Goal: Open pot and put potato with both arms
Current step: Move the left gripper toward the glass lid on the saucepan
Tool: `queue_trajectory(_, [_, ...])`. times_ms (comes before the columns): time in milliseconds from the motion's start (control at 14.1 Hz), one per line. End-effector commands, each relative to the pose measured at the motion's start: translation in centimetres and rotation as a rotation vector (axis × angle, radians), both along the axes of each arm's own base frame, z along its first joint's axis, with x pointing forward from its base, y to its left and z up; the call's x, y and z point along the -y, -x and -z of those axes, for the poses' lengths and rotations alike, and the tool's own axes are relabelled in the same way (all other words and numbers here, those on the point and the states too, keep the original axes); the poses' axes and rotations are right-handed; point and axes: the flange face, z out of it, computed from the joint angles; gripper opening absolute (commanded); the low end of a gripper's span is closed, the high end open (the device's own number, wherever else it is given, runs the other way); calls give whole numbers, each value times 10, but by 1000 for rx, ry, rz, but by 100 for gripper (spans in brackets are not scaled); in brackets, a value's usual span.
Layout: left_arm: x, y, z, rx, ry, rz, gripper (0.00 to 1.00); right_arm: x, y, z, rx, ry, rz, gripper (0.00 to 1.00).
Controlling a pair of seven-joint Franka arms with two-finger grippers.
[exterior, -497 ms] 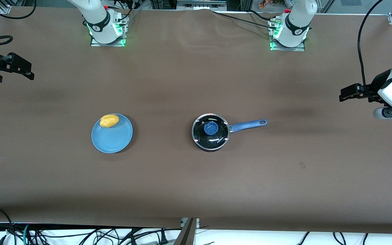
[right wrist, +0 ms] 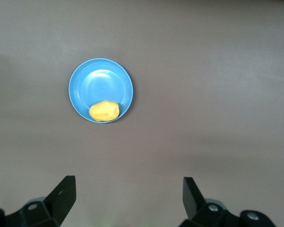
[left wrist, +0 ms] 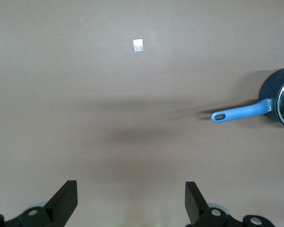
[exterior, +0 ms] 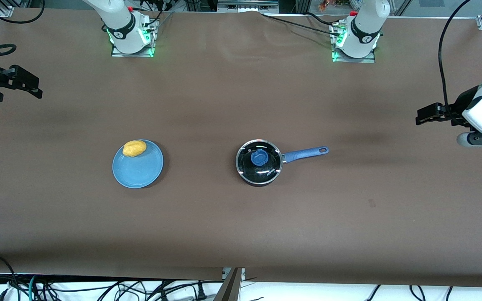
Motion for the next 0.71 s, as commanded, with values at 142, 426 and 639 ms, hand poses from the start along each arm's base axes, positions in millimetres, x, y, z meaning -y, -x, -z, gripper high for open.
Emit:
queue_trajectory(142, [43,-11,8,-7,5,-85,100,-1,1,-4,-4,-15,-9,100])
queue_trajectory(426, [130,-26,39,43,22,-199,100,-2,1,-4,-4,-15,-8,100])
queue_trajectory(639, [201,-38,82,91,36,-255,100,-2,1,-4,-4,-15,-9,100])
